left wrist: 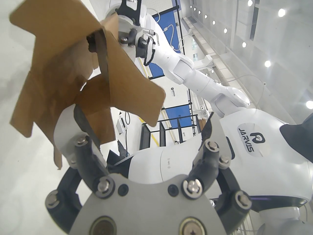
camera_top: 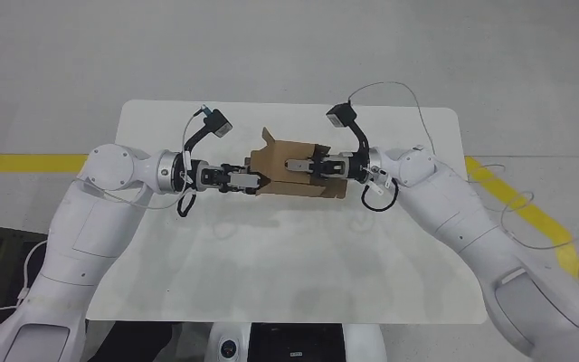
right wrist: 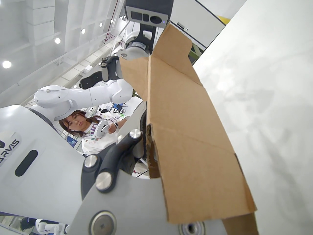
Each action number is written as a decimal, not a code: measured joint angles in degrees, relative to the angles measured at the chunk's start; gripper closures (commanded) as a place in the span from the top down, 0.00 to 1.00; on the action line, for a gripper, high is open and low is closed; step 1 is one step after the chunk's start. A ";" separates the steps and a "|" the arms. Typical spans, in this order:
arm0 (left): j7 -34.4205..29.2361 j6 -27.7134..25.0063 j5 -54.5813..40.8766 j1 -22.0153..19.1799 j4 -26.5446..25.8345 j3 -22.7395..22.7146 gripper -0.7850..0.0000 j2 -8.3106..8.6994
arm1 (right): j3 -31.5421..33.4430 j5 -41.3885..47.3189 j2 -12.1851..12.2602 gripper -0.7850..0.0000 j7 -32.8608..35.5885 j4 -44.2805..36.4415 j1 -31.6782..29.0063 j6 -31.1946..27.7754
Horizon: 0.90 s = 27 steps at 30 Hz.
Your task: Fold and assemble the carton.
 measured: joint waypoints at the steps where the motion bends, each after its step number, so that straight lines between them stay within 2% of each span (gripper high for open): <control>1: -0.19 0.01 -0.16 0.05 -0.22 0.07 1.00 -0.01 | 0.16 -0.28 -0.09 0.00 -0.32 0.39 0.05 -0.32; 13: -1.07 0.43 0.13 0.71 -2.02 1.70 1.00 -0.25 | 1.09 -3.15 -1.95 0.00 -2.37 2.12 0.74 -2.37; 27: -0.65 0.43 0.54 0.35 -1.14 2.54 1.00 -0.53 | 0.77 -3.85 -3.92 0.00 -1.93 0.65 0.25 -1.94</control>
